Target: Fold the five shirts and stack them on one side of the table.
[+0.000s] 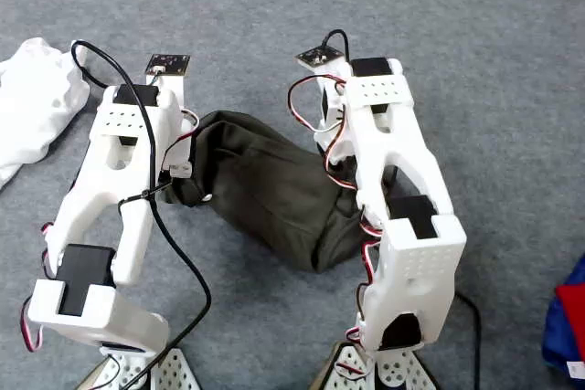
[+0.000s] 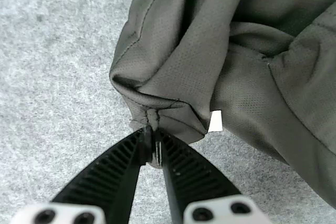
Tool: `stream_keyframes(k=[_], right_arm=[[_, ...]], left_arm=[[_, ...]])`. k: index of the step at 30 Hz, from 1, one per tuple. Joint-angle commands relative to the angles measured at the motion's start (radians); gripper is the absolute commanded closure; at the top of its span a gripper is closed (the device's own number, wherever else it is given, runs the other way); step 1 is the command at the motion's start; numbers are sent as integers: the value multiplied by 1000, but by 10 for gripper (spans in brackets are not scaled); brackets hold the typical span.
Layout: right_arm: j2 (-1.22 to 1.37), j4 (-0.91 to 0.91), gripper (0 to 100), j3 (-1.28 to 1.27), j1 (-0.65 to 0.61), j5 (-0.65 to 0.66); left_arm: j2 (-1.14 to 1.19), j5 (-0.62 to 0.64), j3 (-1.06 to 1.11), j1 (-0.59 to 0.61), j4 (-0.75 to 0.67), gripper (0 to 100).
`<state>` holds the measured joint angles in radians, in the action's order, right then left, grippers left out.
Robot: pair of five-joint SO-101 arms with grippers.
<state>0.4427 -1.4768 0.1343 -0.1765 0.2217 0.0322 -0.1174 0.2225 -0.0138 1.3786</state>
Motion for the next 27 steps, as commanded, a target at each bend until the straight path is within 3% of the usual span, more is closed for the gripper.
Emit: stream_keyframes(k=[1,27], right_arm=[[-2,9,850,31,-13,2],[50,29,850,38,-28,2]], left_arm=[[-18,5,2,-9,-11,981],[-18,0,0,-3,-11,981]])
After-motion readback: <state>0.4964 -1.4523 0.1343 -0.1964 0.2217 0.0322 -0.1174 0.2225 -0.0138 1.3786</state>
